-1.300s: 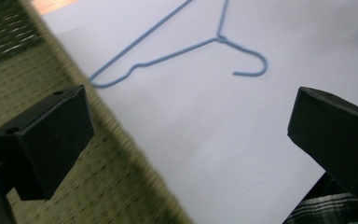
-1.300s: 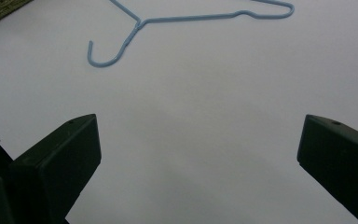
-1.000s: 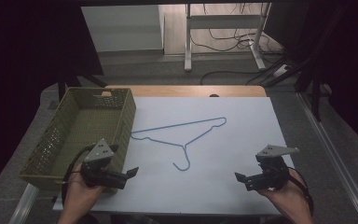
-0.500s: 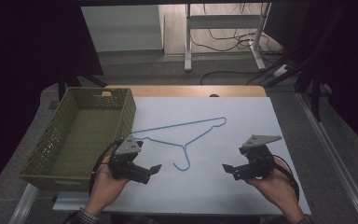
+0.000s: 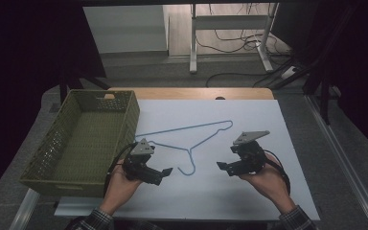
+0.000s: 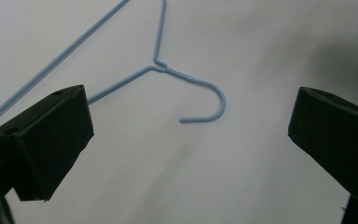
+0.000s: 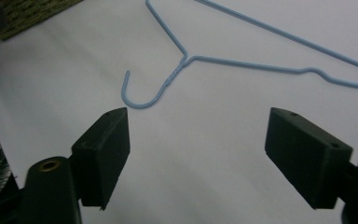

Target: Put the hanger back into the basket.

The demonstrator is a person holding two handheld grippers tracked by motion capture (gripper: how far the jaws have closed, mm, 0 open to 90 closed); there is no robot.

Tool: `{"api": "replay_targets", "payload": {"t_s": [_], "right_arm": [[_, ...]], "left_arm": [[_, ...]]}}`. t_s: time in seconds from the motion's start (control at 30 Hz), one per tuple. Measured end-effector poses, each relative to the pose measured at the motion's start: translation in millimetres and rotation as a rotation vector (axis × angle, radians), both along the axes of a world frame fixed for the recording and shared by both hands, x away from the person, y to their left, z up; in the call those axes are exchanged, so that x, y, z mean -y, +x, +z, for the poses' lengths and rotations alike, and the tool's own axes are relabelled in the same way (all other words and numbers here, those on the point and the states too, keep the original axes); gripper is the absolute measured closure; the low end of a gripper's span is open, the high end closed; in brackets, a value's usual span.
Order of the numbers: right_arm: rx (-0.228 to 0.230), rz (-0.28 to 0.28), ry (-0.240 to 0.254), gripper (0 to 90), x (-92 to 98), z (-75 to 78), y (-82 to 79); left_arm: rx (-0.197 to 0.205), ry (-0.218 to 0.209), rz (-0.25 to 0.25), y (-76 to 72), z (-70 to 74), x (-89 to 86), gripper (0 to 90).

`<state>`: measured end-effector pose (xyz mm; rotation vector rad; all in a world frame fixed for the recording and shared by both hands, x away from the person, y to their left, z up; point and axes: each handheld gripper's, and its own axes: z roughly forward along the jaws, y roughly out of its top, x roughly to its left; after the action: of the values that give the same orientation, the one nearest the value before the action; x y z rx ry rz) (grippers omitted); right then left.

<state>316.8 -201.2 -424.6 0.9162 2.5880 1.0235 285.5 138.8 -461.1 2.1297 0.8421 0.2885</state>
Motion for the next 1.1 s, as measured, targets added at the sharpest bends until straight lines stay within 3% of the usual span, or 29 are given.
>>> {"api": "replay_targets", "payload": {"t_s": [0.2,0.4,0.63,0.7,0.77,0.83,0.97,1.1], "right_arm": [[-0.028,0.024,-0.008,30.4,-14.8,-9.4,20.5],[-0.051,0.073,-0.010,38.4,-31.1,-18.6,28.1],[-0.073,0.149,-0.032,52.9,-61.7,-36.0,30.9],[-0.088,0.174,-0.030,57.8,-69.6,-42.3,30.8],[-0.109,0.213,-0.043,63.2,-81.0,-52.2,28.5],[-0.110,0.229,-0.049,65.5,-84.4,-55.7,27.7],[-0.114,0.287,-0.088,73.3,-97.5,-72.3,25.7],[-0.123,0.310,-0.105,75.0,-102.8,-81.8,26.5]], "left_arm": [[0.005,0.008,0.013,12.8,-9.6,4.2,0.0],[-0.016,-0.019,0.036,26.1,-19.5,3.4,0.0],[-0.010,0.004,0.056,31.8,-29.0,-1.3,0.0],[-0.016,-0.016,0.063,32.9,-31.3,-4.0,0.0],[-0.040,-0.073,0.069,34.9,-34.2,-7.2,0.0],[-0.040,-0.077,0.069,35.0,-34.8,-7.2,0.0],[-0.028,-0.027,0.060,34.9,-38.6,-4.9,0.0],[-0.032,-0.013,0.059,35.3,-40.7,-4.3,0.0]]}}
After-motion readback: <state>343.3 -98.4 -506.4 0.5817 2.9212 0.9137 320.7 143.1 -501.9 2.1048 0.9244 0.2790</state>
